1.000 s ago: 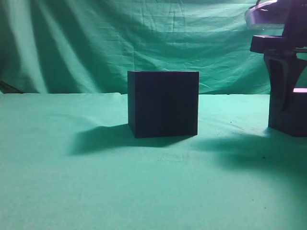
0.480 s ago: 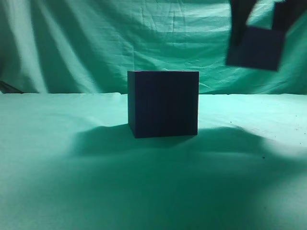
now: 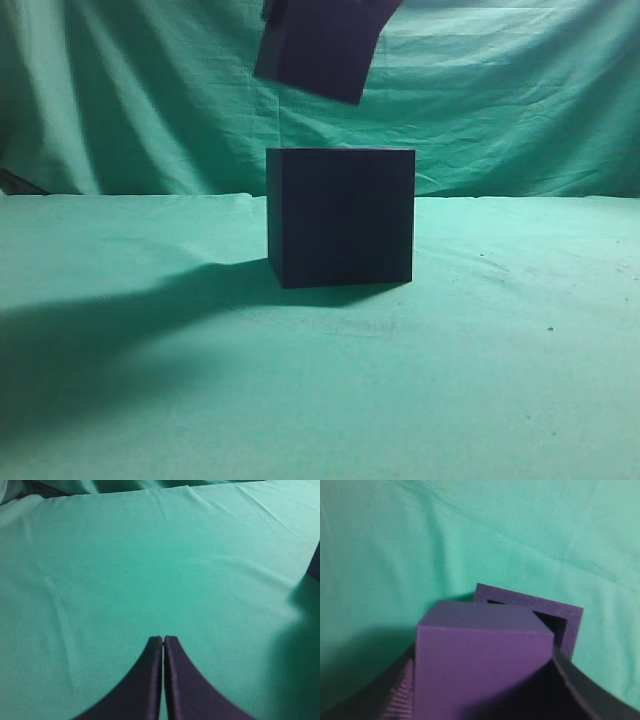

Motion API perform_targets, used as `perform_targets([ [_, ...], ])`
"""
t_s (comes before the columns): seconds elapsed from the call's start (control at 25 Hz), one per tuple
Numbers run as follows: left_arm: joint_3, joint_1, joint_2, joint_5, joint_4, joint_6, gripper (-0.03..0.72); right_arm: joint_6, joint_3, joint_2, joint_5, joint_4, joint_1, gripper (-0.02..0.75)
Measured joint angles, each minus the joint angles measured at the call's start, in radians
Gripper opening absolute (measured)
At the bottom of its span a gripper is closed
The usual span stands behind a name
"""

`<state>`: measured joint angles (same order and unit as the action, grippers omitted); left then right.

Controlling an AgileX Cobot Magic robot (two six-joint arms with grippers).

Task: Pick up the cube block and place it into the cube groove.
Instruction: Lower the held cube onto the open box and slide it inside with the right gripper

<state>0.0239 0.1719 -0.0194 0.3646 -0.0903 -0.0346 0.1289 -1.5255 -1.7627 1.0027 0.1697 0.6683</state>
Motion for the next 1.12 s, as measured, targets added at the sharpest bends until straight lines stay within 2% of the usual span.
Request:
perform_targets([
  [0.48, 0.000, 0.000, 0.000, 0.000, 0.000, 0.000, 0.000, 0.107, -0.002, -0.077, -0.025, -0.048, 0.008, 0.426],
  [0.68, 0.000, 0.000, 0.000, 0.000, 0.000, 0.000, 0.000, 0.134, -0.008, -0.077, 0.023, -0.107, 0.010, 0.426],
  [1.12, 0.000, 0.000, 0.000, 0.000, 0.000, 0.000, 0.000, 0.173, -0.011, -0.077, 0.084, -0.125, 0.010, 0.426],
])
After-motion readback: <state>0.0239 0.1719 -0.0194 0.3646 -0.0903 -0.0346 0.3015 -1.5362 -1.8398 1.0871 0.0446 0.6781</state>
